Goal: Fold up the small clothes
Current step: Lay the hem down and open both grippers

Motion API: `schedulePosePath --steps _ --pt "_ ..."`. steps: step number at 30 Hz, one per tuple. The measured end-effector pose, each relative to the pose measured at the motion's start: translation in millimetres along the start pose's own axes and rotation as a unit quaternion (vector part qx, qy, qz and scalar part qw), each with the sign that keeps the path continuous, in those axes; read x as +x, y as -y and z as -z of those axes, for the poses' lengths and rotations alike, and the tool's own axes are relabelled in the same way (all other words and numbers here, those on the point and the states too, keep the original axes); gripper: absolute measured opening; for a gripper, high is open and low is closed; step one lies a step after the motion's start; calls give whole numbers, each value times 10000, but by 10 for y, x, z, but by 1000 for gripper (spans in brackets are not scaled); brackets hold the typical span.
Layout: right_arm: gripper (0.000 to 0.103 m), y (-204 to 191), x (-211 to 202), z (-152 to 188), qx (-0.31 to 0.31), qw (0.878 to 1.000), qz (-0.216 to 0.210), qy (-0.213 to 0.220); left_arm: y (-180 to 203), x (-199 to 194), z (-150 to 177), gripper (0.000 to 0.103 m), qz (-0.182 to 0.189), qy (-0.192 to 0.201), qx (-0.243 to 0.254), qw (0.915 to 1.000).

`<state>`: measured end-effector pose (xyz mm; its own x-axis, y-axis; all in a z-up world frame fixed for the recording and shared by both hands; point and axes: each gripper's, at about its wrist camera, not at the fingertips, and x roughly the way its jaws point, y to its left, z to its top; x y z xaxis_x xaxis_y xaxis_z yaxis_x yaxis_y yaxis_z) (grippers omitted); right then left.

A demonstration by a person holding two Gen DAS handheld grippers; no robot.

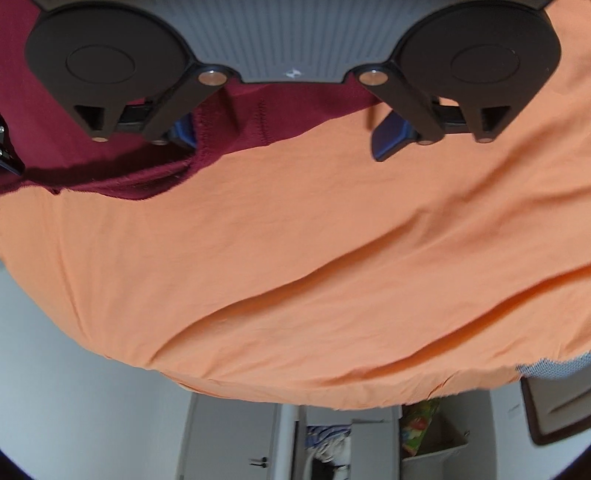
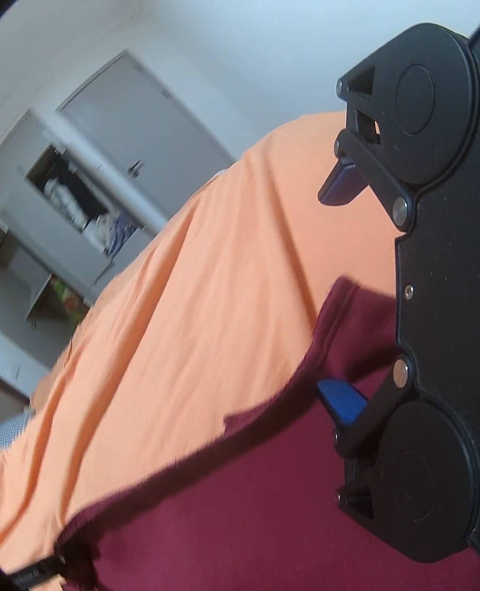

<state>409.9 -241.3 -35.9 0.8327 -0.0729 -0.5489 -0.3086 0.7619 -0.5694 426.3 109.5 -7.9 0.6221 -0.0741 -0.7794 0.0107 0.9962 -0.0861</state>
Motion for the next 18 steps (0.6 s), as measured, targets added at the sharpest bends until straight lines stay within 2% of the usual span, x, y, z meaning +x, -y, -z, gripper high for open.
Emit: schedulePosePath --steps 1,6,13,18 --pt "101 15 16 17 59 10000 7 -12 -25 24 -18 102 15 -33 -108 9999" --pt "102 -18 -1 92 217 9997 -4 -71 -247 131 -139 102 547 -353 -654 9957" --pt "102 -8 51 145 352 9992 -127 -104 -326 58 -336 102 638 -695 -86 9955" --pt "102 37 82 178 444 9987 -203 -124 -425 6 -454 102 849 -897 -3 9923"
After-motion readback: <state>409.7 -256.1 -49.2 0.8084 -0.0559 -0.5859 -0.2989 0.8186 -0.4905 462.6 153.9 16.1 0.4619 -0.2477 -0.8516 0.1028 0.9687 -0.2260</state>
